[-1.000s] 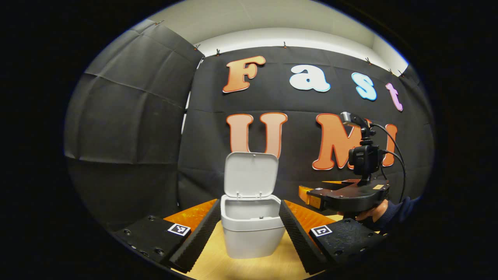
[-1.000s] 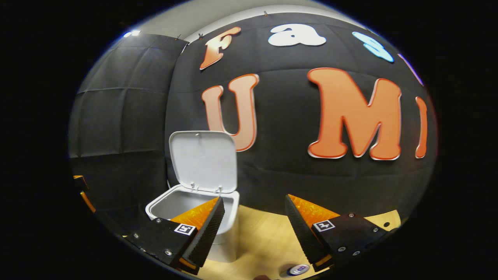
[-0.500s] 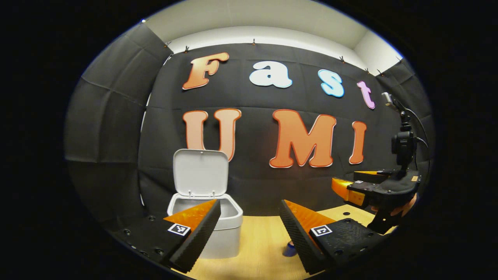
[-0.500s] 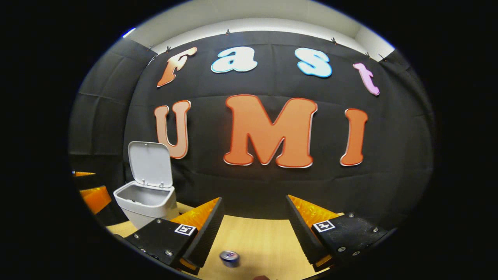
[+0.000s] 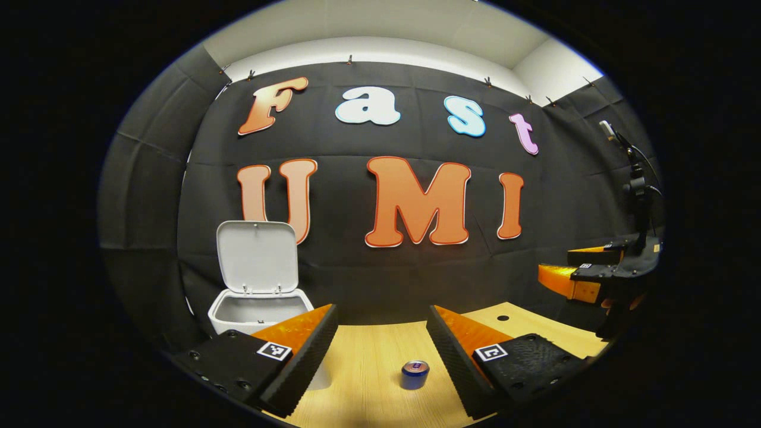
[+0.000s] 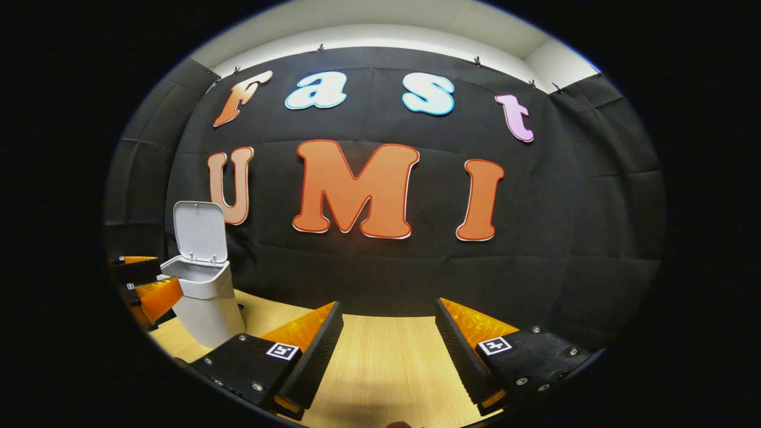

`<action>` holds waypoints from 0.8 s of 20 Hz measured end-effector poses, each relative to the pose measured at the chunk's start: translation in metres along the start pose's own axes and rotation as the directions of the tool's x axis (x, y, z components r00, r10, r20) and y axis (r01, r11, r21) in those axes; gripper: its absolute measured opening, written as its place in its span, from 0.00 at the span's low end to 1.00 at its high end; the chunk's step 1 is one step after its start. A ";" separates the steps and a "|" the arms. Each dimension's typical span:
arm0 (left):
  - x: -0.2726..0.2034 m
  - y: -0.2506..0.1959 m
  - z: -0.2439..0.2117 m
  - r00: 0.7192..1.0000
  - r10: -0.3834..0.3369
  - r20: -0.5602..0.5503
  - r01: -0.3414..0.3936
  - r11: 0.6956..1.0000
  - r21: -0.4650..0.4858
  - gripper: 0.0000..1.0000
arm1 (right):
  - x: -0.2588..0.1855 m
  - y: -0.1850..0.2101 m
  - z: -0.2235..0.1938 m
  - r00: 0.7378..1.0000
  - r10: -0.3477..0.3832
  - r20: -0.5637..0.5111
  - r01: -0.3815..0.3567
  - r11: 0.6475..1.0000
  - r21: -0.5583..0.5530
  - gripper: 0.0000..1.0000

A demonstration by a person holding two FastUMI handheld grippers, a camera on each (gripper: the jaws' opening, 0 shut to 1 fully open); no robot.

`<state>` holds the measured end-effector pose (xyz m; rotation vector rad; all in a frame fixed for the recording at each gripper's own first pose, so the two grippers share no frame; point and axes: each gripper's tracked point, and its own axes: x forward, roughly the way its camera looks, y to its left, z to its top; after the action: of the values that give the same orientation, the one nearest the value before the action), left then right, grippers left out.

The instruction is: Press the lid of the desktop garbage bin to open it, pick up the crumpled paper on the desktop and throw it into the bin, then pick up the pop can on the desktop and drop it into the bin, and finally close the garbage bin lid.

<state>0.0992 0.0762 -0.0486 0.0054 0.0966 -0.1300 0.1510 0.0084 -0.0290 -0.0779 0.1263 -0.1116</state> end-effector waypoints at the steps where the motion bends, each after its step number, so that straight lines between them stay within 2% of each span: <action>1: 0.002 -0.005 -0.006 1.000 -0.010 -0.003 0.010 1.000 -0.002 0.96 | -0.002 -0.003 0.001 1.000 -0.004 0.003 0.004 1.000 -0.002 0.93; 6: 0.025 -0.024 -0.052 0.997 -0.060 -0.038 0.060 0.998 0.002 0.96 | -0.006 -0.009 0.003 1.000 -0.008 0.013 0.009 1.000 -0.029 0.93; 11: 0.052 -0.036 -0.136 0.985 -0.087 -0.152 0.085 0.996 -0.022 0.96 | -0.012 -0.027 0.005 0.998 -0.056 0.002 0.056 0.998 -0.035 0.93; 14: 0.070 -0.041 -0.182 0.970 -0.105 -0.218 0.108 0.994 0.002 0.97 | -0.014 -0.036 0.004 0.996 -0.089 -0.010 0.088 0.995 -0.039 0.93; 16: 0.083 -0.045 -0.230 0.945 -0.115 -0.305 0.124 0.992 0.011 0.97 | -0.015 -0.039 0.003 0.994 -0.107 -0.023 0.106 0.994 -0.038 0.93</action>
<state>0.1535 0.0230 -0.2853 0.0499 0.4038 -0.2521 0.1327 -0.0283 -0.0214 -0.1202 0.1488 -0.2173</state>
